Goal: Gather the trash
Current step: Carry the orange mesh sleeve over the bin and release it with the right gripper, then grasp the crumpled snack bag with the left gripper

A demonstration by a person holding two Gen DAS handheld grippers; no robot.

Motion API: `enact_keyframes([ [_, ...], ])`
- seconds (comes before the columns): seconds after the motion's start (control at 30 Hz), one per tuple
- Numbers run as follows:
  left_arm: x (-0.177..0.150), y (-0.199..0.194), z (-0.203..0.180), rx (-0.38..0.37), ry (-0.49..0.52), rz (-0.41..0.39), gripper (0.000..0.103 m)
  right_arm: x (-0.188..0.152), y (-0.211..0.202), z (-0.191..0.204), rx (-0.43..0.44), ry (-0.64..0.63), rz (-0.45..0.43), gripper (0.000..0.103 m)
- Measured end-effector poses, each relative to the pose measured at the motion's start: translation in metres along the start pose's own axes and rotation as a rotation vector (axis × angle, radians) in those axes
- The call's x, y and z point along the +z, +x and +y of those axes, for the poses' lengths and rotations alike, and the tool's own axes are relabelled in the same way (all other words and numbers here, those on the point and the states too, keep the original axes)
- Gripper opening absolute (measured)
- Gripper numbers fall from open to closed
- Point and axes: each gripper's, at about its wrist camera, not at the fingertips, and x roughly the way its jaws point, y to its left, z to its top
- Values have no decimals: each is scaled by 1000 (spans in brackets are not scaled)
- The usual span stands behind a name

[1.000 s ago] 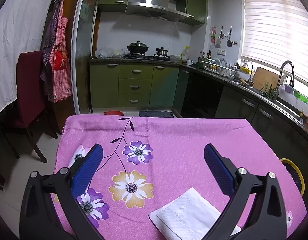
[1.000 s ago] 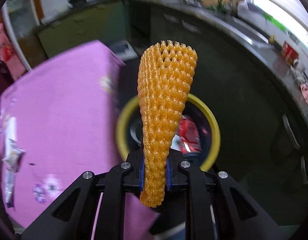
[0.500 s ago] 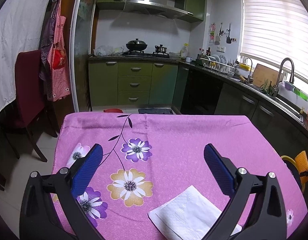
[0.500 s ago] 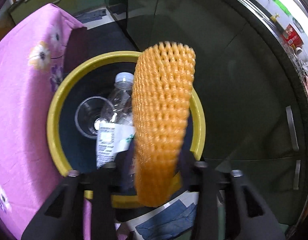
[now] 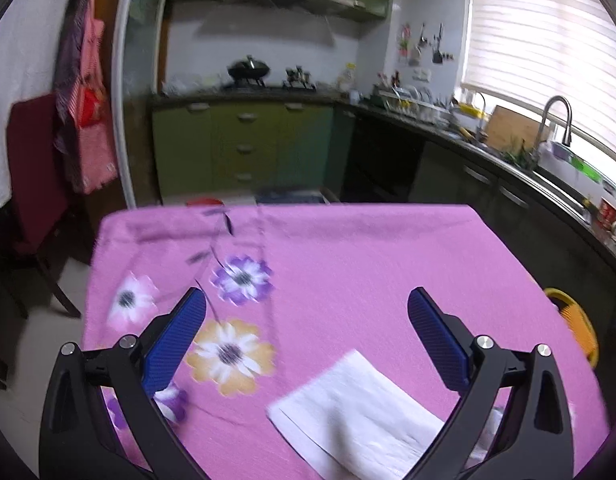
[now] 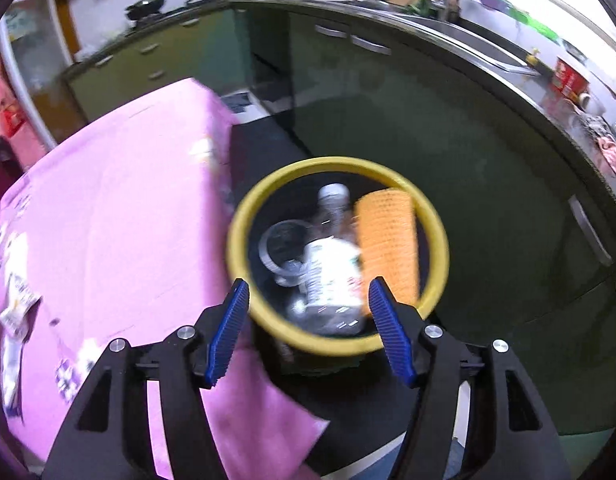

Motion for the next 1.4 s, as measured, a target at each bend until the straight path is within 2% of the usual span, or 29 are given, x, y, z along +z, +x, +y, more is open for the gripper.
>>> enact_keyframes([
  [0.1, -3, -5, -15, -50, 34, 84, 96, -6, -3, 14, 23, -26, 6, 64],
  [0.3, -28, -25, -72, -191, 244, 260, 96, -16, 1, 19, 73, -33, 11, 65],
  [0.4, -42, -28, -102, -218, 384, 301, 96, -22, 3, 23, 98, -32, 18, 65],
  [0.5, -51, -23, -122, -224, 460, 335, 96, -29, 7, 25, 120, -35, 27, 65],
  [0.63, -57, -9, -134, -210, 481, 380, 96, -35, 7, 23, 138, -34, 31, 65],
  [0.73, -62, -4, -143, -233, 495, 410, 94, -36, 1, 20, 144, -28, 22, 66],
  [0.8, -68, 1, -149, -245, 506, 439, 82, -36, -1, 18, 145, -23, 16, 66],
  [0.9, -74, 13, -150, -240, 487, 492, 73, -34, -2, 18, 152, -25, 15, 67],
  [1.03, -79, 21, -149, -239, 481, 514, 65, -35, -1, 23, 165, -33, 21, 67],
  [1.1, -82, 23, -150, -255, 482, 529, 53, -35, 1, 24, 165, -36, 29, 67],
  [1.27, -88, 26, -154, -290, 498, 564, 42, -35, 3, 26, 169, -35, 36, 67],
  [1.4, -90, 24, -158, -304, 523, 565, 40, -35, 1, 27, 174, -40, 35, 67],
])
